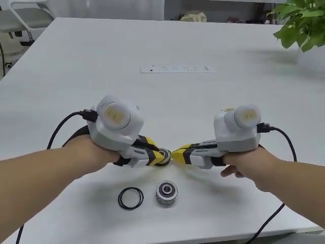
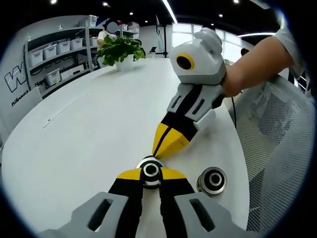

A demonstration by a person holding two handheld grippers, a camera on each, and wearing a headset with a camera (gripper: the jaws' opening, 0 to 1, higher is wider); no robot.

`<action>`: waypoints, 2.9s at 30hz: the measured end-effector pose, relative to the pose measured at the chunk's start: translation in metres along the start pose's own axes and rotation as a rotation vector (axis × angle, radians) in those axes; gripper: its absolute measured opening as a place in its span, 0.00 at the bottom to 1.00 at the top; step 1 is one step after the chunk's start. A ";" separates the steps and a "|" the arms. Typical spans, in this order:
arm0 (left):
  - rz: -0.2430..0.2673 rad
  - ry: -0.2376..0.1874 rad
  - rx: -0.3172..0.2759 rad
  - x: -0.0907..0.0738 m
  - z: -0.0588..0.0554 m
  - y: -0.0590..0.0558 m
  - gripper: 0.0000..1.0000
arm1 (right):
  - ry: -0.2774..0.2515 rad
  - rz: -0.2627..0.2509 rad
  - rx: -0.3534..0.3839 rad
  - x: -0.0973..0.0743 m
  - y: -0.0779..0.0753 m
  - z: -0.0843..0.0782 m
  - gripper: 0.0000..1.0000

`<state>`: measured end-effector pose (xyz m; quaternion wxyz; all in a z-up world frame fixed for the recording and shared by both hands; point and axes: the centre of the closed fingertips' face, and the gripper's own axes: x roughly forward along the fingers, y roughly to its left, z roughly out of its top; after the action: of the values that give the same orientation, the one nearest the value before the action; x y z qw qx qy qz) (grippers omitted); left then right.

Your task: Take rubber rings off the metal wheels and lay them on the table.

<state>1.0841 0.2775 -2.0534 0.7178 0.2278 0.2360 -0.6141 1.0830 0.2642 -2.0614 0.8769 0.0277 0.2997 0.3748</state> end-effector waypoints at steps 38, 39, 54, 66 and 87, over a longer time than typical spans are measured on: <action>0.004 -0.004 0.001 -0.001 0.000 -0.003 0.07 | -0.056 0.051 0.002 0.005 0.023 0.015 0.00; 0.004 -0.003 -0.001 -0.001 0.001 -0.003 0.07 | -0.047 0.043 -0.011 0.005 0.023 0.015 0.00; 0.009 -0.009 0.005 -0.001 0.003 -0.004 0.09 | -0.056 0.042 -0.040 0.003 0.020 0.014 0.00; -0.005 -0.021 0.008 -0.010 0.006 -0.008 0.20 | -0.076 0.048 -0.021 0.000 0.020 0.019 0.00; 0.003 -0.147 -0.025 -0.056 0.024 -0.013 0.44 | -0.105 0.084 0.001 -0.006 0.033 0.028 0.00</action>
<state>1.0653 0.3048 -2.0005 0.7369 0.1737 0.1900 -0.6251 1.0739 0.2886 -2.0260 0.8749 0.0603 0.2521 0.4091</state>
